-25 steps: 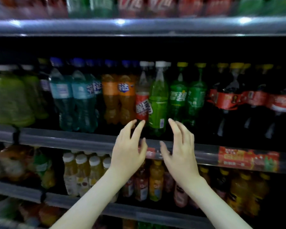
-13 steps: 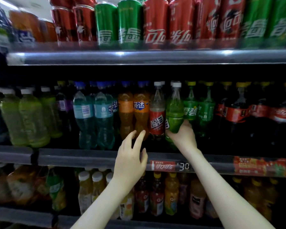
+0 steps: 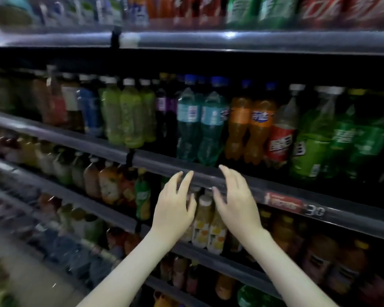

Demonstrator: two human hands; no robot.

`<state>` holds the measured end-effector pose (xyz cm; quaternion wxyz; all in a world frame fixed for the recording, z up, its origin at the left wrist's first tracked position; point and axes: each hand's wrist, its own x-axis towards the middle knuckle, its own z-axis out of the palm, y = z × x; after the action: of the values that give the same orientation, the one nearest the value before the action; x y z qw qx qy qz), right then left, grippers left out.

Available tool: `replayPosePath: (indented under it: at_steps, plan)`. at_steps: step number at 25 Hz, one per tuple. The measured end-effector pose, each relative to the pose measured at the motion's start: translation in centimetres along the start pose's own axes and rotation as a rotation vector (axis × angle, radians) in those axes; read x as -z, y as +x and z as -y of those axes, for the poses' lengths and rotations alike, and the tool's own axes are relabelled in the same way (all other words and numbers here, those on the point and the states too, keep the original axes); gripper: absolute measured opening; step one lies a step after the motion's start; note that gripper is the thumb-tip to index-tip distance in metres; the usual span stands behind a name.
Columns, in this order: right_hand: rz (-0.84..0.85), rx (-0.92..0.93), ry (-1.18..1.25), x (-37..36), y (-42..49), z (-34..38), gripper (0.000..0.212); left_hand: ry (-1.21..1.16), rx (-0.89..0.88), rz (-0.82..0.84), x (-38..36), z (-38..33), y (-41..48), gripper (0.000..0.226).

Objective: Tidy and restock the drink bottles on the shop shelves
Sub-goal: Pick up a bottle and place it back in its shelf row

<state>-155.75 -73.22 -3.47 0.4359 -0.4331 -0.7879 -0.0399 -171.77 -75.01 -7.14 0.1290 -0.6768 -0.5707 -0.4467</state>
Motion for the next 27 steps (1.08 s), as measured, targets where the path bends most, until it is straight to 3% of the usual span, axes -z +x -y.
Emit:
replayPosePath:
  at_steps: [7,14,20,27]
  plan:
    - [0.443,0.12,0.241,-15.3,-6.4,10.8,0.04,0.262,0.316,0.162,8.6,12.7,-14.9,0.047]
    - [0.727,0.159,0.335,-30.9,-8.5,25.3,0.044,0.337,0.528,0.309,18.9,28.2,-23.2,0.053]
    - [0.857,-0.014,0.341,-43.0,-9.3,35.6,0.045,0.324,0.606,0.499,25.6,42.6,-26.5,0.058]
    - [1.0,-0.174,0.269,-58.7,-8.3,39.9,0.043,0.264,0.799,0.634,25.3,59.6,-26.9,0.056]
